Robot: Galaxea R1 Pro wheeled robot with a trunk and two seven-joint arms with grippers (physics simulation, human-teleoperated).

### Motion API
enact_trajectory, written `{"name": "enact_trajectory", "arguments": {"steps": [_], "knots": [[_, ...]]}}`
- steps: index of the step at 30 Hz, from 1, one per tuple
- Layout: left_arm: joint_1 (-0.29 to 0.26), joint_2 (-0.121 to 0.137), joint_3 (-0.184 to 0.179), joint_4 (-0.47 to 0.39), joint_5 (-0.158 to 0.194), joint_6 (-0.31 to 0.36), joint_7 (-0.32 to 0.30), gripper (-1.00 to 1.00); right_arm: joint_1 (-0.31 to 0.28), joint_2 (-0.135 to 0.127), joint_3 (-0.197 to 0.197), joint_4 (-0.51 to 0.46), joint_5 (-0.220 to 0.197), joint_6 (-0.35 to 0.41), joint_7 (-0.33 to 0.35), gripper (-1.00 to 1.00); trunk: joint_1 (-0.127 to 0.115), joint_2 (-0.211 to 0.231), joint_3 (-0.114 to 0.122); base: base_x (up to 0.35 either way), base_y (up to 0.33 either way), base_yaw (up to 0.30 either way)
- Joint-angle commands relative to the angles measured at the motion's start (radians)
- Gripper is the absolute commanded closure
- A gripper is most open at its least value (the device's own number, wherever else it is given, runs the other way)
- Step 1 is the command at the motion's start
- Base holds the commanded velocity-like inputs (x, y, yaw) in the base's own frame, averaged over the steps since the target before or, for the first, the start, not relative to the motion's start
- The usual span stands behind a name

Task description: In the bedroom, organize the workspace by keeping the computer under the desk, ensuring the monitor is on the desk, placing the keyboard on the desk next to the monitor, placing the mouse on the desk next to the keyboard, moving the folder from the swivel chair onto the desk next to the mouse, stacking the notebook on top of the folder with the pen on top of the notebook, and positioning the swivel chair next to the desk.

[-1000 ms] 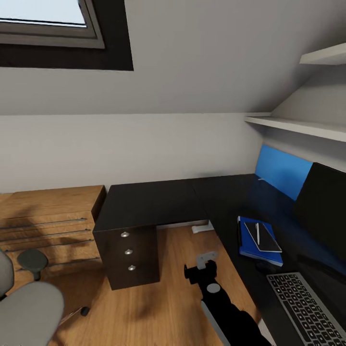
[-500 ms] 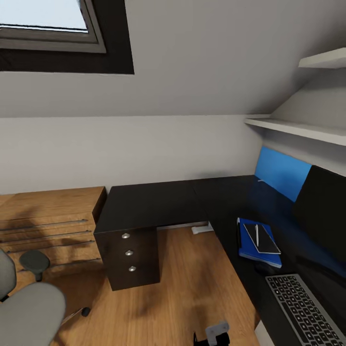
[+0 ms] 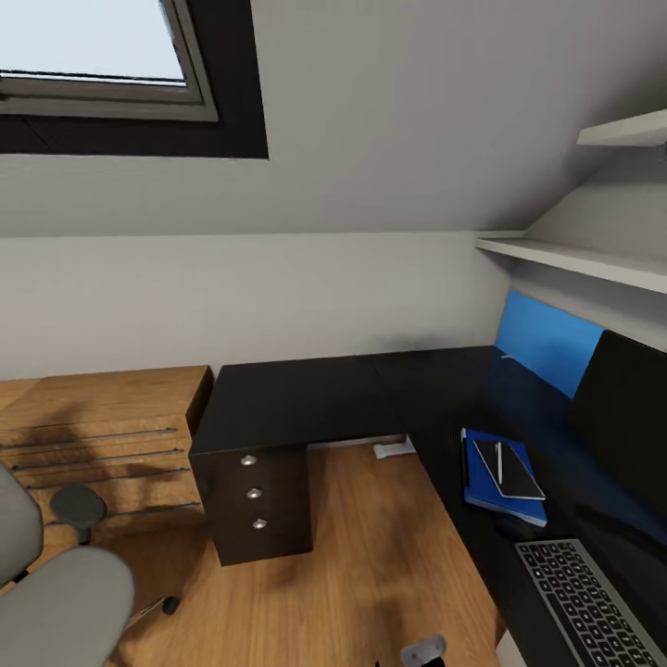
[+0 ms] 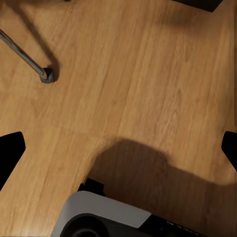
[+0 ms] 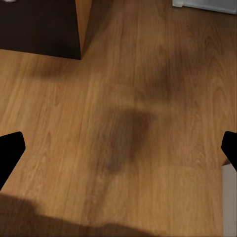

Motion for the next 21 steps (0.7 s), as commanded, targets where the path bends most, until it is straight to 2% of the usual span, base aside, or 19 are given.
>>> {"name": "enact_trajectory", "arguments": {"steps": [1,6,11,12,17,21], "knots": [[-0.001,-0.001,0.003,-0.002,0.011,0.0,-0.008,-1.0,-0.001,-0.002,0.009,0.001,-0.01,-0.004,-0.001,-1.0,-0.004,0.006,0.003,0.0,0.0,0.015],[-0.001,0.001,0.005,-0.003,0.013,0.003,-0.012,-1.0,-0.001,-0.01,0.01,0.004,-0.01,-0.004,0.002,-1.0,-0.023,0.041,0.027,0.0,0.0,0.011],[-0.001,0.003,0.005,0.051,0.013,-0.021,-0.014,-1.0,-0.001,-0.009,0.011,0.007,-0.01,-0.004,0.003,-1.0,-0.042,0.076,0.05,0.0,0.0,0.106],[-0.001,0.003,0.005,0.064,0.012,-0.063,-0.014,-1.0,-0.001,-0.008,0.012,0.008,-0.009,-0.004,0.002,-1.0,-0.046,0.083,0.054,0.0,0.0,0.171],[-0.001,0.001,0.004,0.088,0.01,-0.176,-0.015,-1.0,-0.001,-0.004,0.013,0.015,-0.009,-0.003,0.002,-1.0,-0.065,0.118,0.076,0.0,0.0,0.201],[-0.001,0.0,0.002,0.127,0.009,-0.204,-0.015,-1.0,-0.001,-0.004,0.013,0.02,-0.009,-0.003,0.002,-1.0,-0.08,0.146,0.093,0.0,0.0,0.229]]}}
